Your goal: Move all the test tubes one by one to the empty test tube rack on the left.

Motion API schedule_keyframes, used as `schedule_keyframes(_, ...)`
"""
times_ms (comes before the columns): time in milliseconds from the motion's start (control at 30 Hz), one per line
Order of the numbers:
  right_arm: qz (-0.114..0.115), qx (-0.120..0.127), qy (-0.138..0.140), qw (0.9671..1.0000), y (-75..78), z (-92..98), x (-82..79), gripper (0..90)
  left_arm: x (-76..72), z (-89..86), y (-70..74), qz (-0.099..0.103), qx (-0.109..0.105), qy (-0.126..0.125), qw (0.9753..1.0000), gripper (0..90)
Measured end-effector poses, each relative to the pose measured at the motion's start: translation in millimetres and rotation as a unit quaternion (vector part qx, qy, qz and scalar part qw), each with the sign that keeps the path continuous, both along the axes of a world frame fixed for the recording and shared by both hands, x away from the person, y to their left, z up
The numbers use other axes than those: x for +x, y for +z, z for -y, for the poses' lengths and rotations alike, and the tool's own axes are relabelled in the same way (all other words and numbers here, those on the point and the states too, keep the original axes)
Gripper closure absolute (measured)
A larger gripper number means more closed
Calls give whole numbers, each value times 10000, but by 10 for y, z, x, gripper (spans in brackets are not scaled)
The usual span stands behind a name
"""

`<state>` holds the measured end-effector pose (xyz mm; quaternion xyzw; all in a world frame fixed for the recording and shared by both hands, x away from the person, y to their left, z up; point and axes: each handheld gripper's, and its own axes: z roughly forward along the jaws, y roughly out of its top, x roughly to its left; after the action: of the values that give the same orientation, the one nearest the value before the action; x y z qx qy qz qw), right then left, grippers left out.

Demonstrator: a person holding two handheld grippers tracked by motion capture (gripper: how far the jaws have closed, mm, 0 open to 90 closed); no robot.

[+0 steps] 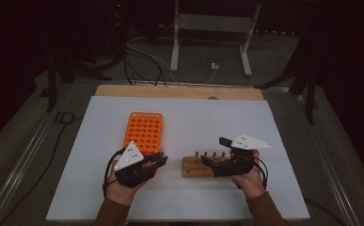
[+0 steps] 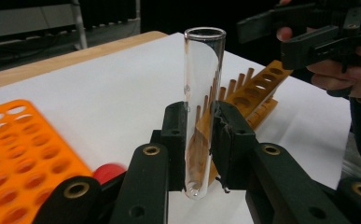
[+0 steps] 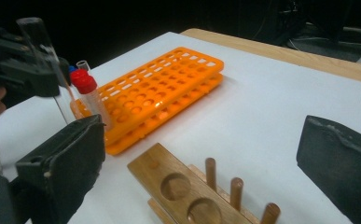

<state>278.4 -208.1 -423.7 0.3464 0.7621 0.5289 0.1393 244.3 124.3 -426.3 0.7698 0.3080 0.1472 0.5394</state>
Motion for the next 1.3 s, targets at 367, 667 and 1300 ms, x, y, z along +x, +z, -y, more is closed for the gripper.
schedule_keyframes(367, -18, 23, -177, 9998, -35, 141, -7, 1, -51, -263, 64, 88, -104, 250, 9996, 763)
schedule_keyframes(667, -13, 5, -271, 9996, -54, 220, -14, 1, -76, -445, 144, 158, -179, 487, 9985, 763)
schedule_keyframes(1300, -18, 23, -475, 9989, -109, 389, -56, 1, -108, -761, 212, 333, -103, 1092, 9934, 763)
